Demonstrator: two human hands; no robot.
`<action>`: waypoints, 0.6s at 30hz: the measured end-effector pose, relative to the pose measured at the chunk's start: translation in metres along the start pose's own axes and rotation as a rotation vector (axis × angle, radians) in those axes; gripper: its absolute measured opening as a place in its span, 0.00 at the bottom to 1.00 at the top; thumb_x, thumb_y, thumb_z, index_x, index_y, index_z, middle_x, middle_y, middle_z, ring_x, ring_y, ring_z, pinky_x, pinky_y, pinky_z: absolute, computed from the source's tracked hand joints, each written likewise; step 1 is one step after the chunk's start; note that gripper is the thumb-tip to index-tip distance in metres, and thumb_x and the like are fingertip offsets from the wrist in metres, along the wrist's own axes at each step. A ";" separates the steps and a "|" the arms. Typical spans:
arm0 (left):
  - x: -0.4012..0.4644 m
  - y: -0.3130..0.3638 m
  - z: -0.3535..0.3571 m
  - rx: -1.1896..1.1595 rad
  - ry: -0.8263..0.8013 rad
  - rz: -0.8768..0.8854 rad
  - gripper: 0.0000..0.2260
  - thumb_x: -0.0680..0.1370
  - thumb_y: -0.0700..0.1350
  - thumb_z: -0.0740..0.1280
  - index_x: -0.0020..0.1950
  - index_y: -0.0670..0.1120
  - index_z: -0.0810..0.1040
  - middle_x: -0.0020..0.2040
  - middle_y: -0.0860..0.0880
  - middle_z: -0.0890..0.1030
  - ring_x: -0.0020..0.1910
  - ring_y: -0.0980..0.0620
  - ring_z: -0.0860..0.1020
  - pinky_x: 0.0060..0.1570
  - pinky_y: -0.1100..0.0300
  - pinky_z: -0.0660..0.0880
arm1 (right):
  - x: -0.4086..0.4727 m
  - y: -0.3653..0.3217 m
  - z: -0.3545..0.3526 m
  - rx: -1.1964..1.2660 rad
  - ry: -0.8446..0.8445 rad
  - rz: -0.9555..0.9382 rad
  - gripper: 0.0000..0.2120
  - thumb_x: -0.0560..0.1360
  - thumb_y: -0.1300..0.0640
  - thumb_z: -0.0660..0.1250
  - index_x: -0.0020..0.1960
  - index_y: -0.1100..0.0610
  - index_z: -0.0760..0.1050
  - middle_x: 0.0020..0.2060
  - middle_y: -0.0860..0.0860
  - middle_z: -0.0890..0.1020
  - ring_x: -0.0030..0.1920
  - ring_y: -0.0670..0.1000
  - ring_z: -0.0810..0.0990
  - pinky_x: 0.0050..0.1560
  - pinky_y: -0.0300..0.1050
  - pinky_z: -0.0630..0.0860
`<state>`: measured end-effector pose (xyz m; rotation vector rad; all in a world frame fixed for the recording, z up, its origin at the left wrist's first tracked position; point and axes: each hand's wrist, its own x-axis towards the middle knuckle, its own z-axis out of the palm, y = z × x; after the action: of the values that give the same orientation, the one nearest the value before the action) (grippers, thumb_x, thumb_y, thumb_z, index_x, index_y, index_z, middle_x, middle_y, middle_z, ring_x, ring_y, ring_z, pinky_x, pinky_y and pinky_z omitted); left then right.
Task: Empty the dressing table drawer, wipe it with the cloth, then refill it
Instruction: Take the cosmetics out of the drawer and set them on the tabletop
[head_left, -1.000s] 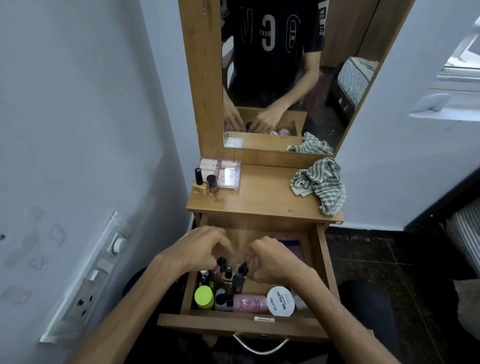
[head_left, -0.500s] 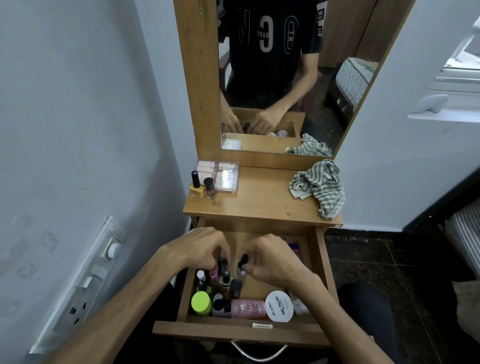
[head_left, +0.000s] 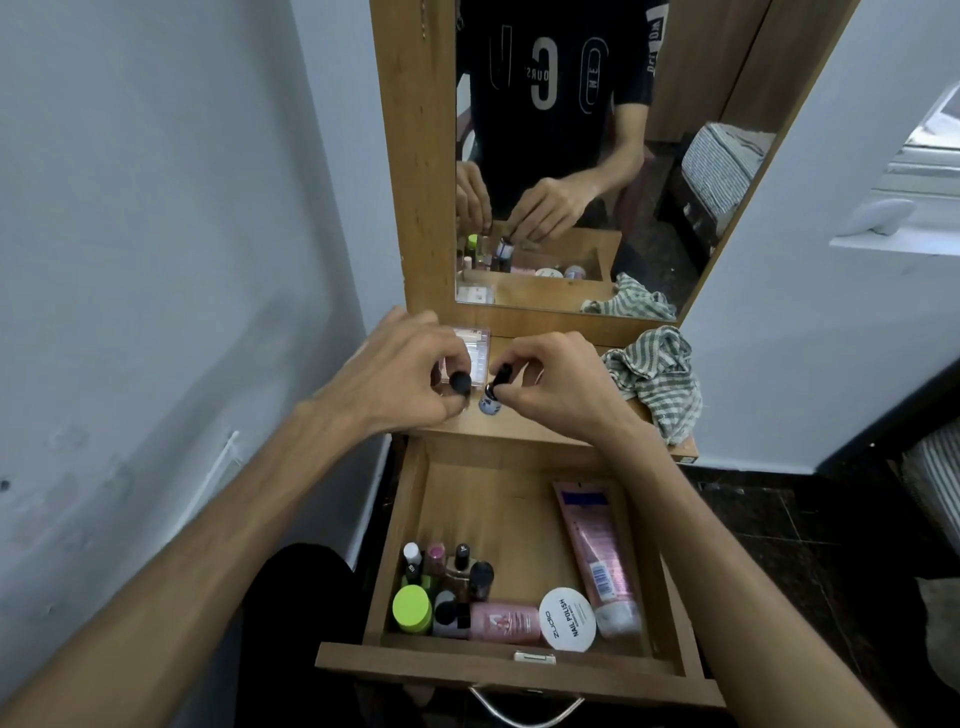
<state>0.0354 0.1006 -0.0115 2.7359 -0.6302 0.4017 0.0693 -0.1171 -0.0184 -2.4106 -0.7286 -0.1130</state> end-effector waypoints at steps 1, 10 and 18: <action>0.006 -0.003 -0.001 0.035 -0.009 -0.006 0.06 0.67 0.51 0.73 0.43 0.54 0.81 0.40 0.59 0.79 0.45 0.57 0.72 0.51 0.55 0.65 | 0.007 0.001 0.002 -0.012 -0.002 0.007 0.05 0.69 0.54 0.75 0.45 0.48 0.86 0.36 0.40 0.85 0.37 0.43 0.82 0.41 0.45 0.81; 0.030 -0.026 0.017 0.167 -0.103 -0.060 0.09 0.68 0.52 0.75 0.46 0.52 0.84 0.52 0.55 0.81 0.58 0.56 0.71 0.59 0.57 0.56 | 0.035 0.005 0.027 -0.085 -0.069 0.031 0.07 0.68 0.56 0.74 0.45 0.48 0.86 0.37 0.43 0.86 0.38 0.44 0.82 0.43 0.48 0.82; 0.032 -0.030 0.022 0.196 -0.119 -0.091 0.14 0.69 0.50 0.74 0.53 0.50 0.85 0.57 0.53 0.81 0.62 0.54 0.71 0.65 0.52 0.58 | 0.043 0.005 0.039 -0.089 -0.059 0.051 0.04 0.71 0.55 0.75 0.45 0.49 0.85 0.36 0.44 0.85 0.40 0.48 0.83 0.43 0.49 0.81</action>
<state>0.0807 0.1062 -0.0280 2.9806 -0.5167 0.2951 0.1050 -0.0772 -0.0418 -2.5250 -0.7020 -0.0553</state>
